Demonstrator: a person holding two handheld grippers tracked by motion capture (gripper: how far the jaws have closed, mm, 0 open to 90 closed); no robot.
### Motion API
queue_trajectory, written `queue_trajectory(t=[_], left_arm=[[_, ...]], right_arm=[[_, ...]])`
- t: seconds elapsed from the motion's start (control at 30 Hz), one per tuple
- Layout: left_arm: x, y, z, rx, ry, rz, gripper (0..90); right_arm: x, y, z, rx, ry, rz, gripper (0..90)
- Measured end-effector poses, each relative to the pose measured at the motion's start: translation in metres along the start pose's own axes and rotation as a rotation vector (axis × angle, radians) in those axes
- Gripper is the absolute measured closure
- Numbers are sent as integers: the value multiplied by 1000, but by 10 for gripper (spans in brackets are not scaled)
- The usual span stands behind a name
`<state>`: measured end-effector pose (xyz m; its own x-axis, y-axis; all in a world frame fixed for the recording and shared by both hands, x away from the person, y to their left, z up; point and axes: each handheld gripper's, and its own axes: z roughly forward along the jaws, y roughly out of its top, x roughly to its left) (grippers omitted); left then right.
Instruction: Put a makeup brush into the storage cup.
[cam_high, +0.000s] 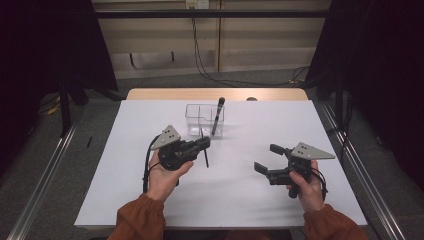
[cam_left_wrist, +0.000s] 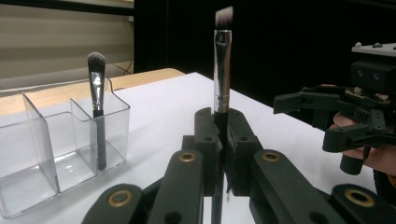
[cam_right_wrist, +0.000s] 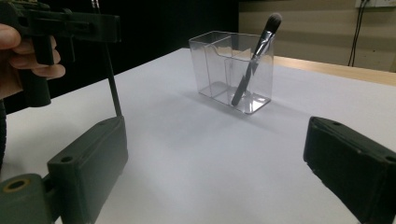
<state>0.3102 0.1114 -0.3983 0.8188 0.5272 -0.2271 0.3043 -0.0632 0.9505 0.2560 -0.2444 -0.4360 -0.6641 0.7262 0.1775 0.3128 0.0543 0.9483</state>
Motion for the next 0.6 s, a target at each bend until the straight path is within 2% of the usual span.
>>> queue_trajectory(t=[0.2,0.6], left_arm=[[5,2,-3,-1,12,-7,854],[11,7,-7,-7,32,-7,854]], right_arm=[[0,-3,-7,12,-8,1,55],[-3,-8,-24,-23,-60,-13,55]])
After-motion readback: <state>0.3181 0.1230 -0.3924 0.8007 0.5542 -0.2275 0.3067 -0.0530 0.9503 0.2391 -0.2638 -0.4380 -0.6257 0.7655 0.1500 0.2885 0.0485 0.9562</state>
